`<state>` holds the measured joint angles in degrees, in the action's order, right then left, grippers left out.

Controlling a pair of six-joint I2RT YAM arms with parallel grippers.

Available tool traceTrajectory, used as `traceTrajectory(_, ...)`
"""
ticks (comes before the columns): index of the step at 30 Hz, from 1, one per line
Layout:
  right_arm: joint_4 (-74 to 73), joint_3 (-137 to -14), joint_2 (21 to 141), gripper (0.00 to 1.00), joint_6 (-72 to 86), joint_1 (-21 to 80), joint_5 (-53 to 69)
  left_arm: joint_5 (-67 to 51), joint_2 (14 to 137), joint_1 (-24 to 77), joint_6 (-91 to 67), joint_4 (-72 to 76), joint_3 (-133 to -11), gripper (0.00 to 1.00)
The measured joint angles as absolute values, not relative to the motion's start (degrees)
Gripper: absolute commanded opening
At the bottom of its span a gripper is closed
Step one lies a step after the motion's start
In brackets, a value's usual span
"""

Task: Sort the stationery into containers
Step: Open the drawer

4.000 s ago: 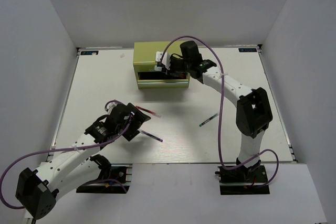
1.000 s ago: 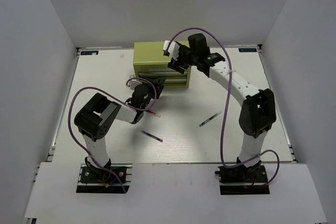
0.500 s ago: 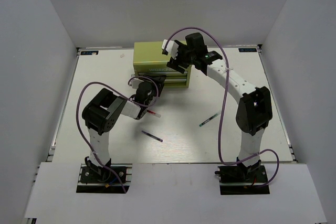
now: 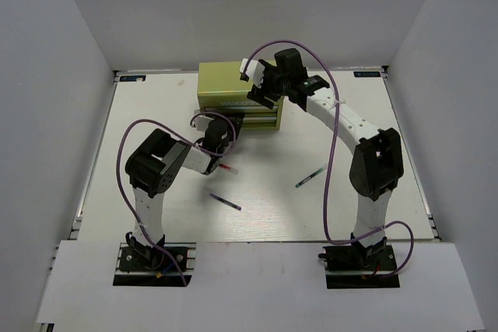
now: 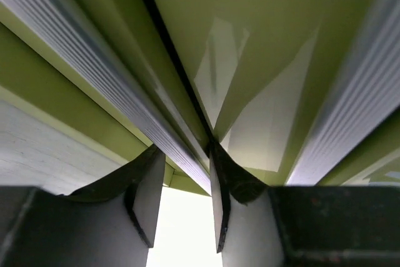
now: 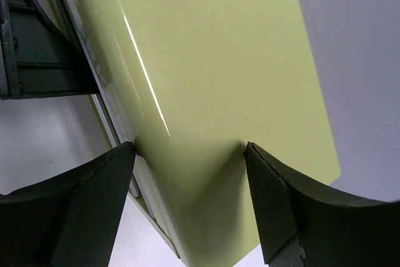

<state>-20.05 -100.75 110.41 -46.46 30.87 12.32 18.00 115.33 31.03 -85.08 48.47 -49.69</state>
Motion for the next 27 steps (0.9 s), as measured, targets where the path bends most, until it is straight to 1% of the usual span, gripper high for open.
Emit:
traceTrajectory(4, -20.75, -101.51, 110.78, 0.77, -46.46, 30.87, 12.29, 18.28, 115.85, 31.09, -85.67, 49.54, -49.69, 0.34)
traceTrajectory(7, -21.43, -102.17, 111.09, 0.77, -46.46, 30.87, 12.23, 18.37, 116.05, 31.14, -86.17, 49.98, -49.69, 0.34)
traceTrajectory(9, -21.96, -102.56, 111.24, 0.77, -46.48, 30.87, 12.16, 18.50, 116.09, 31.20, -86.48, 50.13, -49.69, 0.30)
traceTrajectory(11, -22.61, -103.22, 111.59, 0.77, -46.50, 30.87, 12.14, 18.65, 116.25, 31.24, -86.65, 50.35, -49.69, 0.18)
traceTrajectory(12, -22.98, -103.61, 111.79, 0.77, -46.52, 30.87, 12.14, 18.68, 116.42, 31.24, -86.72, 50.74, -49.69, 0.14)
traceTrajectory(13, -23.40, -104.05, 111.98, 0.77, -46.54, 30.87, 12.12, 18.68, 116.57, 31.27, -86.80, 51.09, -49.67, 0.12)
traceTrajectory(14, -23.90, -104.49, 112.18, 0.77, -46.61, 30.87, 12.12, 18.70, 116.66, 31.27, -86.91, 51.29, -49.67, 0.08)
traceTrajectory(15, -24.29, -104.90, 112.40, 0.77, -46.65, 30.87, 12.10, 18.70, 116.71, 31.29, -86.94, 51.46, -49.63, 0.08)
traceTrajectory(16, -24.69, -105.30, 112.62, 0.77, -46.65, 30.87, 12.10, 18.70, 116.75, 31.29, -86.98, 51.57, -49.56, 0.05)
traceTrajectory(17, -25.08, -105.62, 112.73, 0.77, -46.68, 30.87, 12.08, 18.68, 116.79, 31.29, -87.05, 51.83, -49.45, 0.00)
traceTrajectory(27, -27.99, -108.53, 114.10, 0.77, -46.65, 30.94, 11.77, 18.46, 116.44, 31.86, -87.72, 57.60, -44.88, 0.00)
